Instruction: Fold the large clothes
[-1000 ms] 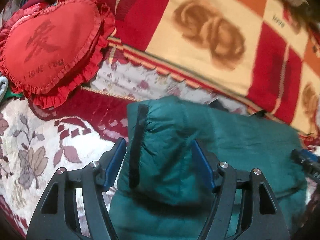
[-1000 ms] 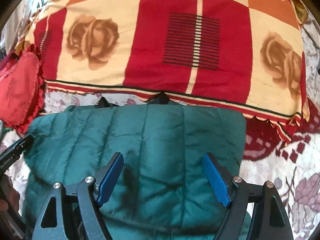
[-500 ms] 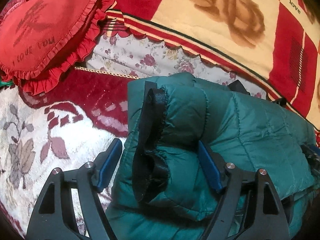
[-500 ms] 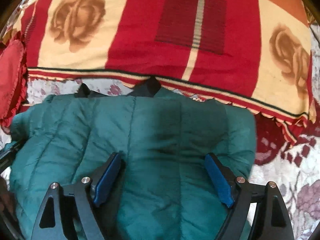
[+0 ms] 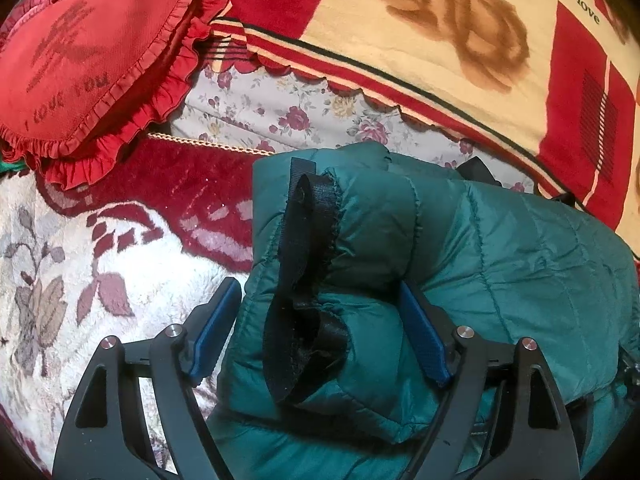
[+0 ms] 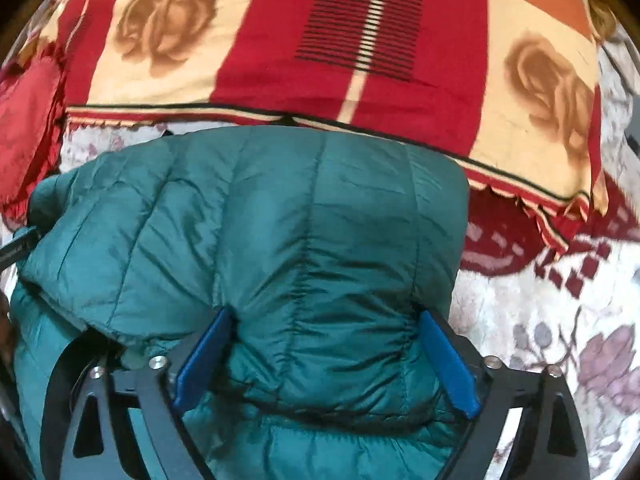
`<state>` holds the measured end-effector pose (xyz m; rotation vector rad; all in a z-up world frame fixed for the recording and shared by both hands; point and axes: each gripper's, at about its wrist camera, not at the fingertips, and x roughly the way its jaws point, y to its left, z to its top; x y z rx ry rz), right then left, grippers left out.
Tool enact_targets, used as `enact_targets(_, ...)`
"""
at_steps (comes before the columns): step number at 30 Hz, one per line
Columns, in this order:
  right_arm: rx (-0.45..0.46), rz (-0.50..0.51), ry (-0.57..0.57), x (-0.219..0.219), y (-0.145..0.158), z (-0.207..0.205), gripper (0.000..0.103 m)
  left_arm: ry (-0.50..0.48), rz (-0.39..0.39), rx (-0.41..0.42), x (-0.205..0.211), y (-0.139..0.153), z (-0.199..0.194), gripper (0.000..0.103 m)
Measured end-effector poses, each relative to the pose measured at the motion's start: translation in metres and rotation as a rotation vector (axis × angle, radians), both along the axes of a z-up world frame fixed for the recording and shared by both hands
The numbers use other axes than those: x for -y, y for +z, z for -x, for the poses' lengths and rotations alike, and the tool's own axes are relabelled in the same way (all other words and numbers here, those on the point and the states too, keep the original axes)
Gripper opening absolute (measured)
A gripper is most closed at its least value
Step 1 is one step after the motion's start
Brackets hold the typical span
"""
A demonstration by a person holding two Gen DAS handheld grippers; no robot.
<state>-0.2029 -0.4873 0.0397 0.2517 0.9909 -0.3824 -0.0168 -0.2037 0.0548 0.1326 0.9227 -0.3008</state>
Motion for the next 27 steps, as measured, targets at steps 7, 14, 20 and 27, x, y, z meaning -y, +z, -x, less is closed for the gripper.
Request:
enact_targets(7, 0.106, 0.037, -0.031, -0.008, 0.044, 0.021, 0.092, 0.002, 0.003, 0.003, -0.001, -0.001, 0.001, 0.081)
enact_targets(14, 0.159, 0.011, 0.061, -0.04, 0.058, -0.005, 0.092, 0.001, 0.0, 0.009, -0.001, -0.002, 0.002, 0.082)
enact_targets(20, 0.025, 0.051, 0.09, -0.062, 0.003, -0.038, 0.092, 0.002, 0.008, 0.013, -0.002, -0.003, 0.002, 0.084)
enact_targets(27, 0.073, -0.001, 0.067, -0.054, 0.032, -0.009, 0.092, 0.003, 0.05, 0.015, -0.017, 0.011, 0.014, 0.084)
